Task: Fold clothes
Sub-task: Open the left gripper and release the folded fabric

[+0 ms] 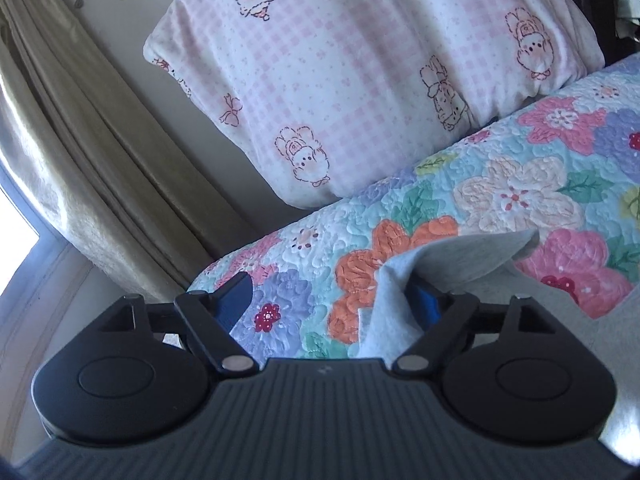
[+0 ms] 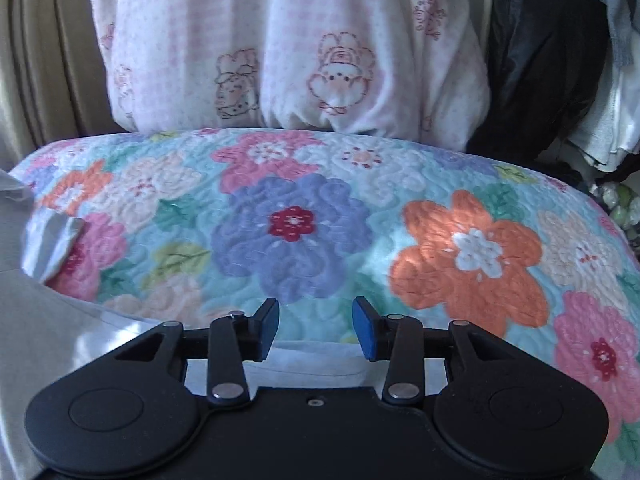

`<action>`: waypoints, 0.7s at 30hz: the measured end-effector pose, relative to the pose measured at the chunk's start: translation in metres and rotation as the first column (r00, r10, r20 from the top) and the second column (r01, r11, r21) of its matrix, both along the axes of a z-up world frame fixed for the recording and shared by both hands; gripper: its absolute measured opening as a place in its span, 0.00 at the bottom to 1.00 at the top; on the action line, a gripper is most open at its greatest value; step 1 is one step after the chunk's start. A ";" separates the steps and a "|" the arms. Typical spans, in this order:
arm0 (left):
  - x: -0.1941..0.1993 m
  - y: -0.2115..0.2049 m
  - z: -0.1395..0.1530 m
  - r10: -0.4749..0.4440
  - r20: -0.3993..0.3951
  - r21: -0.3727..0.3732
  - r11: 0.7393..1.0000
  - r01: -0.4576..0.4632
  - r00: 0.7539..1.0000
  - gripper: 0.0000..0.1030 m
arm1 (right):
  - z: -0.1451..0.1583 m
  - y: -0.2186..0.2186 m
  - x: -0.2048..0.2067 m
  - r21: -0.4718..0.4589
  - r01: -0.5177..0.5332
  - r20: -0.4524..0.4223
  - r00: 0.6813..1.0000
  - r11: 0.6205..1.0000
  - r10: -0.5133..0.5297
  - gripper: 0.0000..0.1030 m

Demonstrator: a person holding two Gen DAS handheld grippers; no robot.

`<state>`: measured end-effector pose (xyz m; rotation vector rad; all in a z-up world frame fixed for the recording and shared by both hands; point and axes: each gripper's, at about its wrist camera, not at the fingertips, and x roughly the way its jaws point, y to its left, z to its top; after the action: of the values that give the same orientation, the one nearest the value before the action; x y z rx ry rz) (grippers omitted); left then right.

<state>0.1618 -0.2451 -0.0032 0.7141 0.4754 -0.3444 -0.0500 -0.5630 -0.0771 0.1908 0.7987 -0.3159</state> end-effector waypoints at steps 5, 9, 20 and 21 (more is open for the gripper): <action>0.006 -0.005 -0.012 0.011 -0.020 0.117 0.993 -0.008 1.000 0.81 | 0.004 0.086 0.031 0.045 -0.227 0.051 0.973 0.973 0.225 0.51; -0.006 0.012 0.005 -0.166 -0.049 -0.027 0.986 0.165 0.985 0.80 | -0.002 0.138 0.078 0.145 -0.337 0.064 0.941 0.930 0.331 0.52; 0.030 0.065 -0.001 -0.144 -0.119 -0.249 0.962 0.111 0.982 0.80 | -0.057 0.215 0.172 0.080 -0.430 -0.009 0.902 0.899 0.432 0.45; 0.035 0.073 -0.002 -0.139 -0.141 -0.278 0.956 0.095 0.980 0.80 | -0.057 0.213 0.172 0.090 -0.417 0.012 0.908 0.904 0.418 0.46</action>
<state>0.1970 -0.1719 -0.0055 0.4506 0.5262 -0.5700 0.1219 -0.3502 -0.1344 0.0983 0.8404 0.1270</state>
